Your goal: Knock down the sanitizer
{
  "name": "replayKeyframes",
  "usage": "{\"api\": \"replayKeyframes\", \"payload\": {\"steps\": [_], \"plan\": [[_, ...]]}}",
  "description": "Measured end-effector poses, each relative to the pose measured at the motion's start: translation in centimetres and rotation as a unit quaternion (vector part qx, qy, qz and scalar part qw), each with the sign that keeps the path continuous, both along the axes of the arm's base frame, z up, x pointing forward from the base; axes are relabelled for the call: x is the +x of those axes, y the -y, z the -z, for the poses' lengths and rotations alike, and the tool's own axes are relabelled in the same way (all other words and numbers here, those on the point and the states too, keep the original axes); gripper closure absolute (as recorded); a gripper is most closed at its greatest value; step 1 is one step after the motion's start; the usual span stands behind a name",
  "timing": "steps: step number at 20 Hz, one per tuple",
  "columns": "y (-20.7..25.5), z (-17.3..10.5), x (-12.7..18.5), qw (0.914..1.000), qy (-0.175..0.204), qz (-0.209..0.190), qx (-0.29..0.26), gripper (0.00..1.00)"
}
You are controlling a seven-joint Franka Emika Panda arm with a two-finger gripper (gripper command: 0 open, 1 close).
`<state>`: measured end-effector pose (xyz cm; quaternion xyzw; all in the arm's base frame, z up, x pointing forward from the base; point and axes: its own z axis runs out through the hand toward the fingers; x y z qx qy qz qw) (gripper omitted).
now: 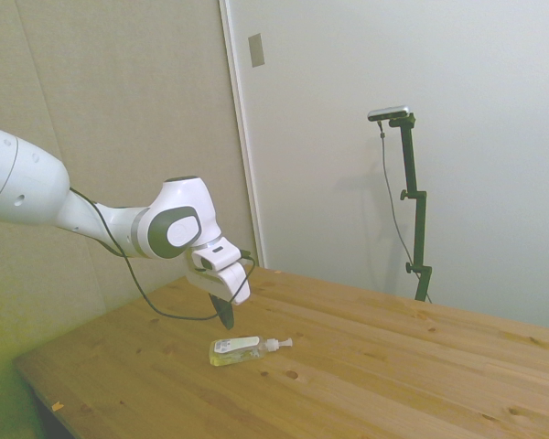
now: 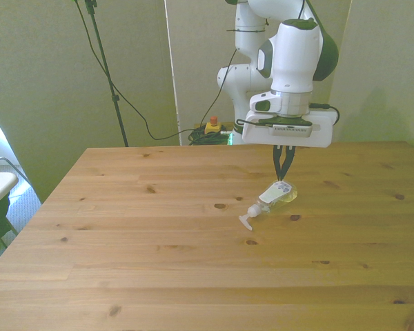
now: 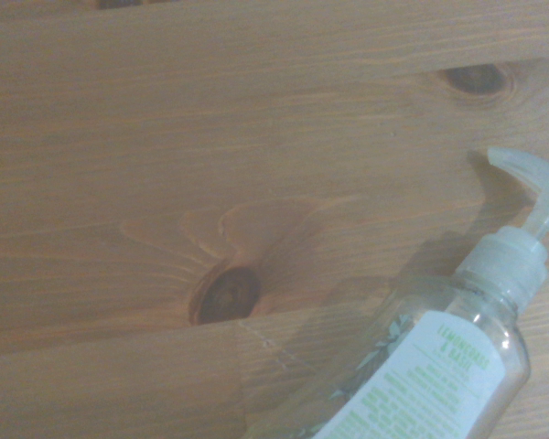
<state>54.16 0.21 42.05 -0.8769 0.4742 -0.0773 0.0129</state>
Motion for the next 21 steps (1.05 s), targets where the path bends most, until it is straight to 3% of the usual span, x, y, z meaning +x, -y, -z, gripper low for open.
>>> {"api": "replayKeyframes", "payload": {"steps": [13, 21], "plan": [[-0.1, 0.2, 0.0, 0.9999, -0.003, -0.01, 0.0, 1.0], [-4.2, -0.6, -5.4, 0.9988, -0.002, -0.05, -0.003, 1.0]]}}
